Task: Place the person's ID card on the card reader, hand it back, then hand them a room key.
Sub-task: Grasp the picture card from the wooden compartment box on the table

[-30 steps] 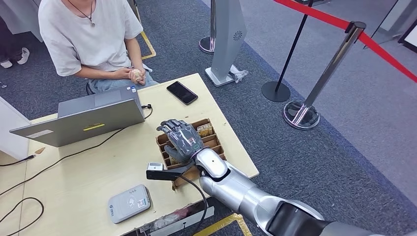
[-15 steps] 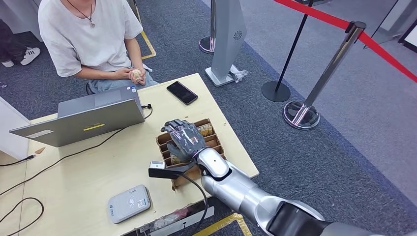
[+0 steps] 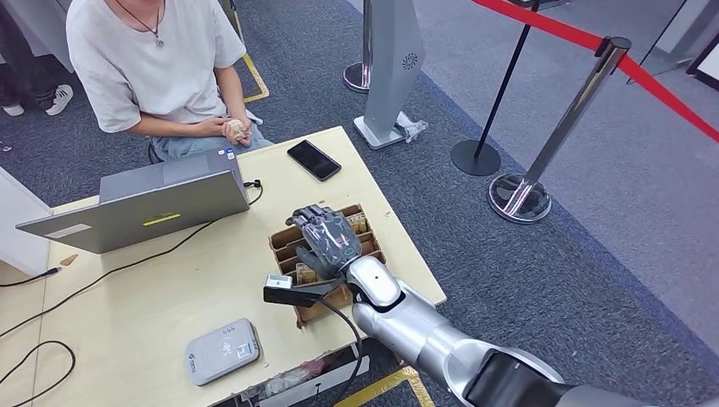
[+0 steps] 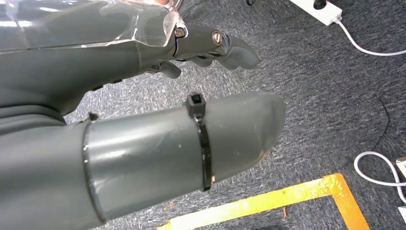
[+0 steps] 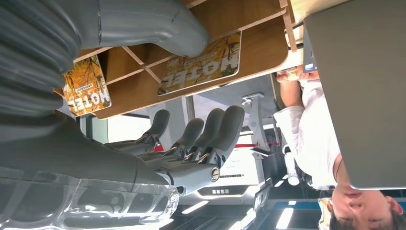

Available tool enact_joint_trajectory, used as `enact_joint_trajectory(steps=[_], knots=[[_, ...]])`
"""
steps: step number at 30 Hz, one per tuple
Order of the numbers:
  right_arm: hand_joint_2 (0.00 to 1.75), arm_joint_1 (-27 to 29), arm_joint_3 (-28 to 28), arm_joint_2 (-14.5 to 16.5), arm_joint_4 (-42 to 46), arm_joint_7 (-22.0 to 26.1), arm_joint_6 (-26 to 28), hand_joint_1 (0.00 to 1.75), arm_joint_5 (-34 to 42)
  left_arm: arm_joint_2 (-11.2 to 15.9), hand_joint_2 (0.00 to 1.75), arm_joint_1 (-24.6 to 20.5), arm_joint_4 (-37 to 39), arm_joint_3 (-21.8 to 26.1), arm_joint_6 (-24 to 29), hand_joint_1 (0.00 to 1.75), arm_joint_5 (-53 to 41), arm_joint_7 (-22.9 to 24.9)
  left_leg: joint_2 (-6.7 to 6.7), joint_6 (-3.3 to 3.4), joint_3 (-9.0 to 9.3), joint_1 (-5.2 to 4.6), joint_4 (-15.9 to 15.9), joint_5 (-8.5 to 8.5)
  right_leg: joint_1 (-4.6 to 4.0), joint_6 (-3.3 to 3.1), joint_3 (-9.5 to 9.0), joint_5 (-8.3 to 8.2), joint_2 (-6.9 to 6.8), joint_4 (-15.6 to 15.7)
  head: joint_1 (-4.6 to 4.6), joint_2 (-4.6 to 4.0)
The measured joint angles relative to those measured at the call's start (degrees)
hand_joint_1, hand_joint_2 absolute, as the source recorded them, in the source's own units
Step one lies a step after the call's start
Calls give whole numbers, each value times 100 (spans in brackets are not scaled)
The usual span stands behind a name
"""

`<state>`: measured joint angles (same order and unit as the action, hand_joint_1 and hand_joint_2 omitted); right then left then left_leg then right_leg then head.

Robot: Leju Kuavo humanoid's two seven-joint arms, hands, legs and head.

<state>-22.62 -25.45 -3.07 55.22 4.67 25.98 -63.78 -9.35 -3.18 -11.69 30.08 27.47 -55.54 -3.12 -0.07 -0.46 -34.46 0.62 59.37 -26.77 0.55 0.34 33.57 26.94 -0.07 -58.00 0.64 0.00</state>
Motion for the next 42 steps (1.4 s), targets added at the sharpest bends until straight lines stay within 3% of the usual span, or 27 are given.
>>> enact_joint_trajectory(steps=[11, 13, 17, 20, 25, 32, 34, 38, 42], knots=[[175, 296, 60, -119, 438, -44, 9, 85, -48, 0, 0, 16, 0, 0, 3, 0, 9, -49, 0, 0, -2, -1, 0, -1, 0, 0, 0, 0, -1, 1, 1, 0], [175, 350, 91, -142, 499, -56, 6, 95, -91, 0, 0, 16, 0, 0, 4, 0, 2, -52, 0, 1, -2, -1, 0, -1, 0, 0, 0, 0, 0, 1, 0, 0], [175, 423, 153, -173, 596, -69, 5, 130, -114, 0, 0, 16, 0, 0, 4, 0, -3, -53, 0, 1, -1, -1, 0, -1, 0, 0, 0, 0, 0, 1, 1, 0], [175, 447, 165, -189, 639, -73, 5, 133, -114, 0, 0, 15, 0, 0, 4, 0, -4, -53, 0, 1, -1, 0, 0, -1, 0, 0, 0, 0, 0, 1, 0, 0], [175, 469, 180, -202, 670, -73, 2, 111, -116, -7, 0, 15, 0, 0, 40, 0, -14, -63, 0, 1, -1, 0, 0, -1, 0, 0, 1, 1, 0, 1, 0, 0], [175, 572, 246, -248, 755, -91, -4, 112, -175, -104, 0, 24, 0, 0, 290, 0, -20, -79, 0, 2, -2, -2, 0, -2, 0, 1, 0, 1, -1, 2, 1, 0], [175, 587, 268, -252, 774, -91, -5, 99, -195, -114, 0, 24, 0, 0, 291, 0, -21, -79, 0, 2, -2, -2, 0, -2, 0, 1, 0, 1, -1, 2, 1, 0], [175, 607, 287, -264, 797, -91, -5, 50, -200, -121, 0, 24, 0, 0, 291, 0, -28, -79, 0, 2, -2, -1, 0, -2, 0, 1, 0, 1, -1, 2, -1, 0], [175, 653, 299, -274, 821, -104, -10, 41, -208, -122, 0, 24, 0, 0, 291, 0, -60, -79, 0, 2, -2, -1, 0, -2, 0, 1, 1, 1, -1, 2, 0, 0]])
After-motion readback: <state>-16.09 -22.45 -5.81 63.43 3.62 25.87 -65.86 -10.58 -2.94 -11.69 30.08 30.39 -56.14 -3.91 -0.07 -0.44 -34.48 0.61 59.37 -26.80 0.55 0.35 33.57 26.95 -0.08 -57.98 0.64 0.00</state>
